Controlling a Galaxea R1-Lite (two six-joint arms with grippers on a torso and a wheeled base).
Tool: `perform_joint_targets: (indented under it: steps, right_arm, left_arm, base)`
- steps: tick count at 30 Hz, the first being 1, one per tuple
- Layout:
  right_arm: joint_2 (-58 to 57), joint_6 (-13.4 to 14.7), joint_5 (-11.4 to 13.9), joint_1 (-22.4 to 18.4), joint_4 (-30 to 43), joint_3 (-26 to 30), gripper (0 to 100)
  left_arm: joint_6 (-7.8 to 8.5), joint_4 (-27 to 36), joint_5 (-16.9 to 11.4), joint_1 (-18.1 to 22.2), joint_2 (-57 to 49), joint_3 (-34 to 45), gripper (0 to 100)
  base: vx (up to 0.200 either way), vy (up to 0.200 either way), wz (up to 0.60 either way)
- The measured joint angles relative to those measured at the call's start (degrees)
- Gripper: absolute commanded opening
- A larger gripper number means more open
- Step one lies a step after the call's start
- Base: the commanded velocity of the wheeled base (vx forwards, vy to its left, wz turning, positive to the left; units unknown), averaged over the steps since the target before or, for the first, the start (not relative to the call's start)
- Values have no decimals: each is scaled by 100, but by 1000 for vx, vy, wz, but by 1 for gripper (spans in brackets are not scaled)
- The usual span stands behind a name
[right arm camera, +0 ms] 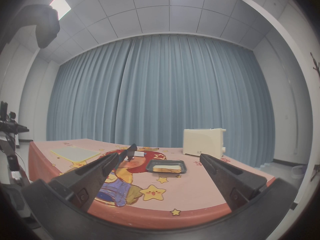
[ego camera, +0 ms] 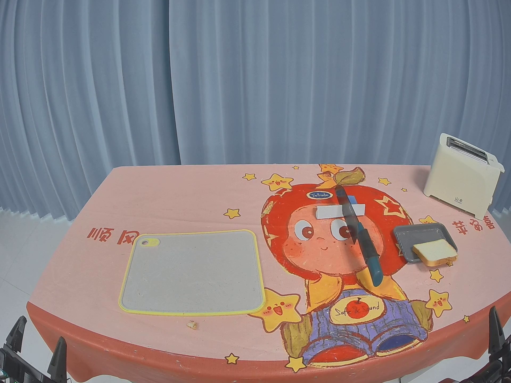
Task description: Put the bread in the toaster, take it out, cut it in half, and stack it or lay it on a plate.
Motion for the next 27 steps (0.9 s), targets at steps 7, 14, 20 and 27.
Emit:
perform_joint_targets:
  steps: [7,14,20,27]
  right_arm:
    - [107,540,180,0,13,-129,100]
    - [863,1556,200,22,7,-581,100]
    - [1586,2453,211,30,7,-706,100]
    - [2113,3354,224,105,11,-670,100]
  left_arm:
    - [0,-1,-2,2,0,0,100]
    - [0,-4,-7,2,0,0,100]
    - [0,-9,-10,0,0,0,100]
    - [0,-11,-10,2,0,0,100]
  base:
    - [0,0,0]
    - [0,0,0]
    - [0,0,0]
    - [0,0,0]
